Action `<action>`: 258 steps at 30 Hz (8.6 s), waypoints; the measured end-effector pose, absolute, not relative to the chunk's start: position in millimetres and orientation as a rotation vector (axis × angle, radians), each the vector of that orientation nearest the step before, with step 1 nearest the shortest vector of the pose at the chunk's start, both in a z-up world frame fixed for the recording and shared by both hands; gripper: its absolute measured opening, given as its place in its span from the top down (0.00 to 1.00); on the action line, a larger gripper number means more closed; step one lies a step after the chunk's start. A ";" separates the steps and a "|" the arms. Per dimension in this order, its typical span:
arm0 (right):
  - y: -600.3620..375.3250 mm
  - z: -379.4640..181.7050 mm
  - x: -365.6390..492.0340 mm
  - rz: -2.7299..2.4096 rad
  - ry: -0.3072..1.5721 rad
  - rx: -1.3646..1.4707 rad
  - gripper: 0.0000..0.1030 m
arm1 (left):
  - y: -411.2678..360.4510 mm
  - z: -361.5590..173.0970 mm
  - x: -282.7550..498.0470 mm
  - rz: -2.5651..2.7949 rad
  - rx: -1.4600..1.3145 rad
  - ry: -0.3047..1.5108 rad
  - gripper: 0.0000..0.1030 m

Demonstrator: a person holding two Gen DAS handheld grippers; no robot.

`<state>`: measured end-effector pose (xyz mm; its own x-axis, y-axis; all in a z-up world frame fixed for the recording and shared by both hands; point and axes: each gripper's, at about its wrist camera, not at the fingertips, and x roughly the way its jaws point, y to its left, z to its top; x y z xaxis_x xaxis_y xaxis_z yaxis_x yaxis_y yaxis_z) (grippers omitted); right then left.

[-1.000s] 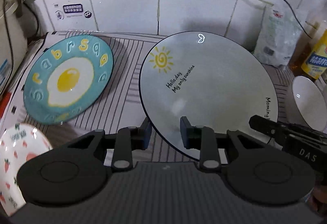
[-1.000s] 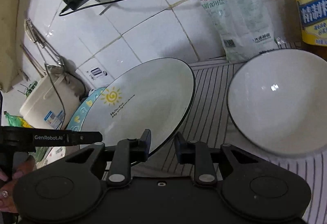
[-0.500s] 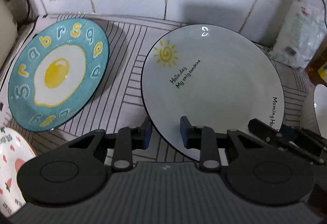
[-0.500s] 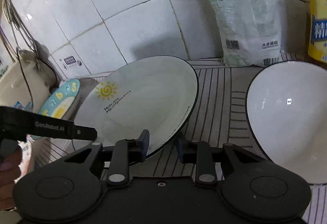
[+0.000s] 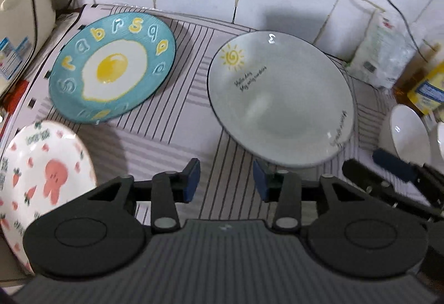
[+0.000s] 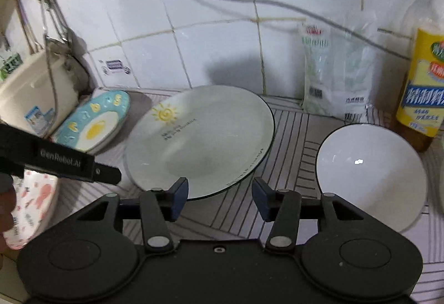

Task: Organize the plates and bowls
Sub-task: 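Slide the white sun plate toward the bowls and open the right gripper, then move the right gripper to the pink bunny plate and grasp its rim, then carry the bunny plate onto the white sun plate and release it, then move the right gripper to the blue egg plate and grasp its rim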

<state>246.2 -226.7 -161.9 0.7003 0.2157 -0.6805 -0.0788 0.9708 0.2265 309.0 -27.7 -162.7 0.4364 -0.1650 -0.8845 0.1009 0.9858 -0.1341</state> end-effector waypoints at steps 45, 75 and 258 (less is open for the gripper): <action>-87.4 -106.9 144.5 0.531 0.666 0.066 0.30 | 136.3 -129.6 160.4 -0.025 0.020 1.026 0.25; -19.8 -207.5 234.7 0.658 0.851 0.187 0.28 | 214.8 -216.8 212.6 0.060 0.037 1.085 0.20; -113.4 -67.0 260.4 0.642 0.666 0.034 0.17 | 114.4 -93.0 273.1 0.021 -0.034 1.014 0.46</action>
<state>260.4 -113.4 -67.0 0.6017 0.5648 -0.5647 -0.5439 0.8075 0.2281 273.1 114.4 -93.0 0.5284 0.0016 -0.8490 -0.0336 0.9993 -0.0190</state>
